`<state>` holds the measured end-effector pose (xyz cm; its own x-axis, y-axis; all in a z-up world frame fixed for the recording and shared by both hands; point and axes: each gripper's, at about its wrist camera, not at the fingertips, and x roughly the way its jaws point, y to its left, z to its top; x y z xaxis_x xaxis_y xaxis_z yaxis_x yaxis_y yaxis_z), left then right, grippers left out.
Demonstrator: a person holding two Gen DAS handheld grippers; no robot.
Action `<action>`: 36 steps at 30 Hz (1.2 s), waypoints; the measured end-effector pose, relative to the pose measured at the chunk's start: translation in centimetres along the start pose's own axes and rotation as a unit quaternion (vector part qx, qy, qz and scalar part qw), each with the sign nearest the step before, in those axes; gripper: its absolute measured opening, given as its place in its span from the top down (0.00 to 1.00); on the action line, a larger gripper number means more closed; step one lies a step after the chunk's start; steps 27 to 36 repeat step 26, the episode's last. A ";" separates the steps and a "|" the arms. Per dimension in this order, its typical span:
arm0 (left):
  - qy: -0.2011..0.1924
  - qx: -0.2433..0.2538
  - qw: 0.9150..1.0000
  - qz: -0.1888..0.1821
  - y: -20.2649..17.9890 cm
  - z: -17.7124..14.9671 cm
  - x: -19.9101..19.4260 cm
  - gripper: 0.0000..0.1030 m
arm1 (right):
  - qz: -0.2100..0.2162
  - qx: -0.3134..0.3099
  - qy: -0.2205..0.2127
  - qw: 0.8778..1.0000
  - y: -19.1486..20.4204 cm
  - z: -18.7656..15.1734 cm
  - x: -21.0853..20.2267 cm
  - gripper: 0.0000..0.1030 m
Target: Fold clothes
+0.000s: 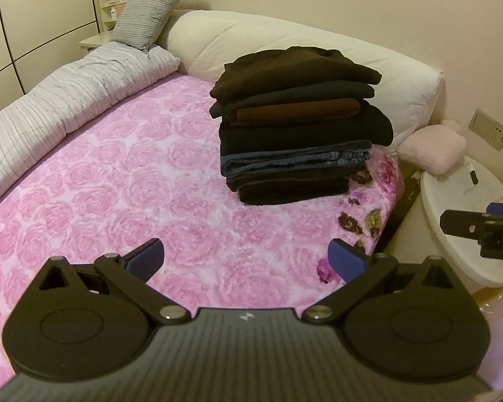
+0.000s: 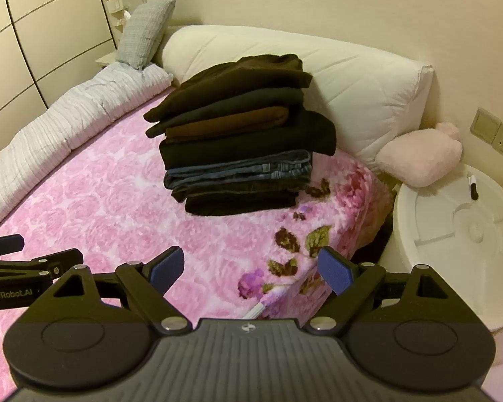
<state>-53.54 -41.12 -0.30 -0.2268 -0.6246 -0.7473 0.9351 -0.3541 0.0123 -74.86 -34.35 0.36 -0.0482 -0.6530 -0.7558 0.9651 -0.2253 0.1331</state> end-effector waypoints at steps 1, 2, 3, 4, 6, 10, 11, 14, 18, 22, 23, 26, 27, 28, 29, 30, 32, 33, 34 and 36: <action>0.000 0.002 1.000 -0.001 0.0 0.1 0.2 0.01 | -0.001 0.001 0.000 1.000 0.0 0.0 0.2 0.14; 0.001 0.003 1.000 -0.001 -0.1 0.1 0.4 0.01 | -0.001 0.002 0.001 1.000 -0.1 0.0 0.3 0.14; 0.001 0.004 1.000 0.000 -0.1 0.2 0.5 0.01 | -0.002 0.002 0.001 1.000 -0.1 0.1 0.5 0.14; 0.002 0.006 1.000 -0.002 -0.2 0.3 0.7 0.01 | -0.002 0.002 0.000 1.000 -0.1 0.1 0.6 0.14; 0.004 0.007 1.000 -0.003 -0.4 0.5 1.0 0.01 | -0.002 0.002 0.000 1.000 -0.1 0.2 0.7 0.14; 0.005 0.008 1.000 -0.008 -0.6 0.6 1.4 0.01 | -0.003 0.000 0.000 1.000 -0.2 0.4 1.0 0.14; 0.005 0.008 1.000 -0.009 -0.7 0.6 1.4 0.01 | -0.003 -0.001 0.001 1.000 -0.1 0.5 1.1 0.14; 0.006 0.005 1.000 -0.013 -0.7 0.6 1.5 0.01 | -0.003 -0.005 0.004 1.000 0.0 0.6 1.2 0.14; 0.006 0.002 1.000 -0.017 -0.6 0.6 1.7 0.00 | -0.002 -0.012 0.007 1.000 0.2 0.7 1.4 0.14; 0.000 0.004 1.000 -0.021 -0.7 0.5 1.7 0.01 | -0.004 -0.014 0.009 1.000 0.1 0.7 1.4 0.14; -0.005 0.006 1.000 -0.018 -0.9 0.5 1.6 0.00 | -0.005 -0.013 0.009 1.000 0.1 0.7 1.4 0.14; -0.014 0.013 1.000 -0.016 -1.1 0.5 1.5 0.00 | -0.007 -0.015 0.009 1.000 0.1 0.7 1.4 0.14; -0.014 0.013 1.000 -0.016 -1.1 0.5 1.5 0.00 | -0.007 -0.015 0.009 1.000 0.1 0.7 1.4 0.14; -0.014 0.013 1.000 -0.016 -1.1 0.5 1.5 0.00 | -0.007 -0.015 0.009 1.000 0.1 0.7 1.4 0.14; -0.014 0.013 1.000 -0.016 -1.1 0.5 1.5 0.00 | -0.007 -0.015 0.009 1.000 0.1 0.7 1.4 0.14; -0.014 0.013 1.000 -0.016 -1.1 0.5 1.5 0.00 | -0.007 -0.015 0.009 1.000 0.1 0.7 1.4 0.14; -0.014 0.013 1.000 -0.016 -1.1 0.5 1.5 0.00 | -0.007 -0.015 0.009 1.000 0.1 0.7 1.4 0.14; -0.014 0.013 1.000 -0.016 -1.1 0.5 1.5 0.00 | -0.007 -0.015 0.009 1.000 0.1 0.7 1.4 0.14; -0.014 0.013 1.000 -0.016 -1.1 0.5 1.5 0.00 | -0.007 -0.015 0.009 1.000 0.1 0.7 1.4 0.14; -0.014 0.013 1.000 -0.016 -1.1 0.5 1.5 0.00 | -0.007 -0.015 0.009 1.000 0.1 0.7 1.4 0.14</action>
